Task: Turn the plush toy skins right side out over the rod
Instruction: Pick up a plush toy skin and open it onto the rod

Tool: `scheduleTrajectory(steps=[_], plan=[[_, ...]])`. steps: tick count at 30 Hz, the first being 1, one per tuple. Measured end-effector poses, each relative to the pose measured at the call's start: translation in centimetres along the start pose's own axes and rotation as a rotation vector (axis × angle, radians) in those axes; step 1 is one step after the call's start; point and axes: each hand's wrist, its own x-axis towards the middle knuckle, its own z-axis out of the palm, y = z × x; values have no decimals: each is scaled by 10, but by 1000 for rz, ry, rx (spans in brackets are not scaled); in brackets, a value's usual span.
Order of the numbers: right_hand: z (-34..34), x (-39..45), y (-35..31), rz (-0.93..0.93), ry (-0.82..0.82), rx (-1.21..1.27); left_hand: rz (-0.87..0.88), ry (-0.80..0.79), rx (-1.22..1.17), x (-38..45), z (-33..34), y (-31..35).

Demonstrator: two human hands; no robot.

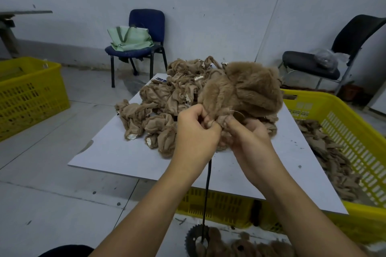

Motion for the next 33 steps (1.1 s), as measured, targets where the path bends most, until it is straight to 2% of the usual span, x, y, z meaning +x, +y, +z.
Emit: scheduleTrajectory(steps=[5, 7, 11, 14, 17, 19, 21, 24, 28, 33], plan=[[-3, 0, -12, -132, -14, 49, 70, -211, 110, -3, -3, 12], [-6, 2, -15, -224, 39, -22, 31, -290, 78, -4, -5, 15], [-2, 5, -10, -306, 163, -181, -125, -331, -106, -7, -5, 19], [-7, 11, -13, -312, 234, -209, -77, -357, -113, -12, -3, 20], [-16, 17, -11, -202, 177, -209, -20, -270, -108, -5, -16, 19], [-13, 15, -8, 45, -22, -5, -24, -200, -69, 1, -31, 12], [-11, 14, -2, 266, -186, 70, -82, -143, -50, 3, -44, 2], [-1, 12, 2, 427, -203, 201, -129, -170, -62, 0, -49, -2], [6, 15, 8, 395, -112, 185, -154, -285, -97, 3, -45, -2], [10, 10, 10, 174, -85, 75, -185, -202, -85, 4, -48, -10]])
